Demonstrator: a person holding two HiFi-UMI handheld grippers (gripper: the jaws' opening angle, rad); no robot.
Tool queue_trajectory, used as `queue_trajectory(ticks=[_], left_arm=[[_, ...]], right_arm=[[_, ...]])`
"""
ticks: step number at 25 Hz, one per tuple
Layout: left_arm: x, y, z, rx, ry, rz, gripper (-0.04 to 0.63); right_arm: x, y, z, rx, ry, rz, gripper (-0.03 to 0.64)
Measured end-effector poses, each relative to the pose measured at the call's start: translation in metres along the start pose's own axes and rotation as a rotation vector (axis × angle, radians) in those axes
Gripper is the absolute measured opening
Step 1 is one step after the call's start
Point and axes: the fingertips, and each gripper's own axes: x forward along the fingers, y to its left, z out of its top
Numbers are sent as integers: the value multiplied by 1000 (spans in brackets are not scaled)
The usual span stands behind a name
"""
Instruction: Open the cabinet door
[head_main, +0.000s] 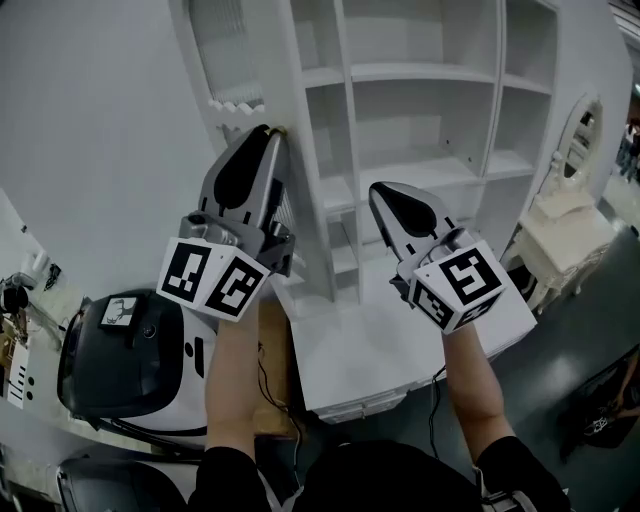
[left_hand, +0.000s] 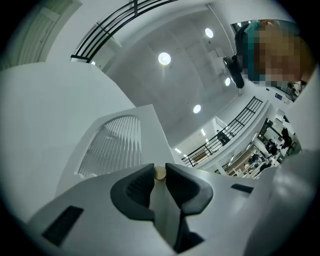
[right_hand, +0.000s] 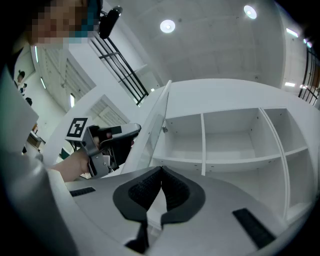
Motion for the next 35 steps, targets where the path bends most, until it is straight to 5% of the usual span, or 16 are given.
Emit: queue_trajectory(ticks=[6,27,35], left_arm=[[-31,13,19,-51,-22,-11,84],[-97,49,60,59,-8,81,98],[-123,69,76,130,-8,178,91]], right_arm=[[13,27,2,12,-17,33,18],[63,86,-7,87,-58,190,18],[76,103,-10,97,-59,229,17]])
